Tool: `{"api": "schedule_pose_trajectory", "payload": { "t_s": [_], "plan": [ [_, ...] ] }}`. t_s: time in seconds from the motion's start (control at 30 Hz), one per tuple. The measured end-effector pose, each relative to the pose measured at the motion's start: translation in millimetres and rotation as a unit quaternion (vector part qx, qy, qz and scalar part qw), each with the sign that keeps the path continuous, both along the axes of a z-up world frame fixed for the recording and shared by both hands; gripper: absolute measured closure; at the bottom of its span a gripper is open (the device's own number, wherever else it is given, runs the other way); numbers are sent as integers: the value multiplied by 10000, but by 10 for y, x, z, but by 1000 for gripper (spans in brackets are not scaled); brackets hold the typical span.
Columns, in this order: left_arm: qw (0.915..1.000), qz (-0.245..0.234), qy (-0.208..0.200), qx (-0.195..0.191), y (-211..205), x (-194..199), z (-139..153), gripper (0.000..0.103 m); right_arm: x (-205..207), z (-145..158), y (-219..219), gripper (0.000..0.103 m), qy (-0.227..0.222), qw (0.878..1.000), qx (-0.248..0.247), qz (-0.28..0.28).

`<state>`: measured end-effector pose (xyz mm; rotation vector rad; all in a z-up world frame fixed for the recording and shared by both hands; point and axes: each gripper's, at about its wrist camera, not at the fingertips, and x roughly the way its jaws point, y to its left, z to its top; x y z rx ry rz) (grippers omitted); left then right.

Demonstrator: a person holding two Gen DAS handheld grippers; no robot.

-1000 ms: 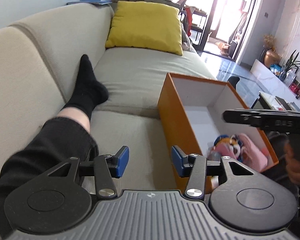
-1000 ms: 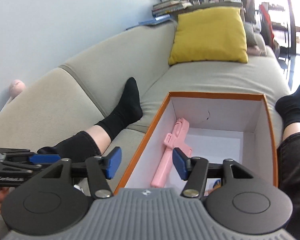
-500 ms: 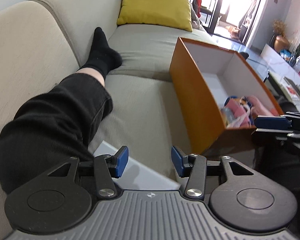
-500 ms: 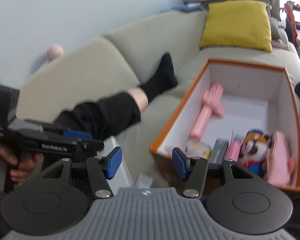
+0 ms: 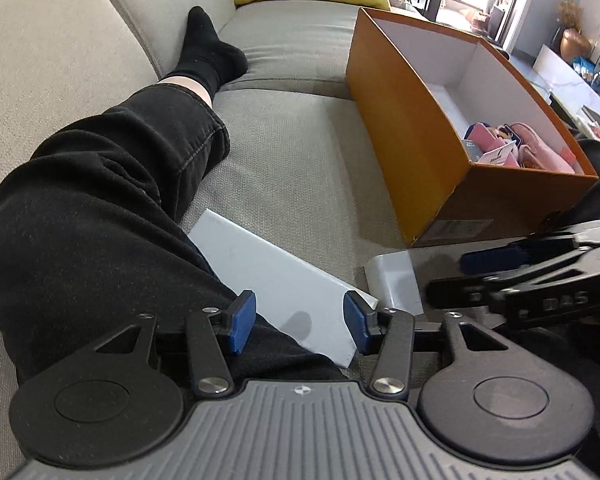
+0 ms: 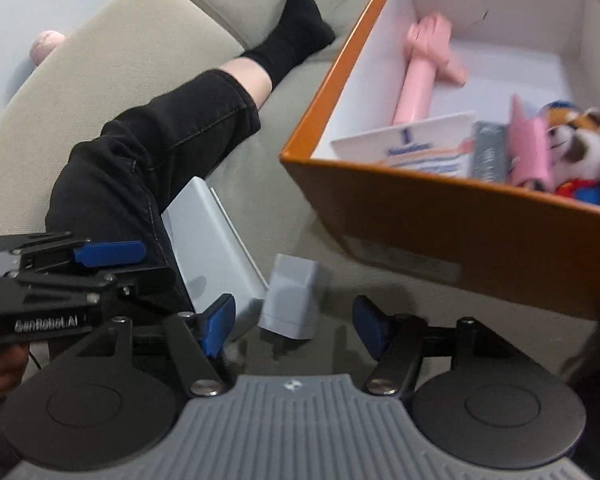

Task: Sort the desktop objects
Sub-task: 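Move both tools down to the white power bank on the sofa, then grasp the small white charger with the right tool and lift it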

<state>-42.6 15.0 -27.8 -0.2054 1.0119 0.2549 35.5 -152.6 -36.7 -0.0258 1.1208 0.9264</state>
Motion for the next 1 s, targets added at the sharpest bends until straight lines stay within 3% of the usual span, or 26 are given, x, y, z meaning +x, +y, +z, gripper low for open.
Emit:
{"api": "schedule_pose_trajectory", "payload": {
  "t_s": [0.23,0.43,0.53,0.67,0.83,1.0],
  "plan": [
    [9996,204,-67,-206,77,-14,9,45,-31,-124,289,38,-194,9985,-425,274],
    [9977,558,14,-377,149,61,-6,45,43,-241,342,61,63,9987,-428,262],
    [9950,885,67,-469,188,130,-6,43,12,-204,335,64,-74,9984,-468,298],
    [9973,591,391,-204,59,269,-44,41,-12,-153,209,66,-348,9971,-636,251],
    [9975,92,651,-256,-69,302,-106,41,-21,-106,6,66,-661,9937,-899,22],
    [9985,92,495,-196,-87,246,-80,45,-75,9,-8,62,-955,9930,-670,173]
  ]
}}
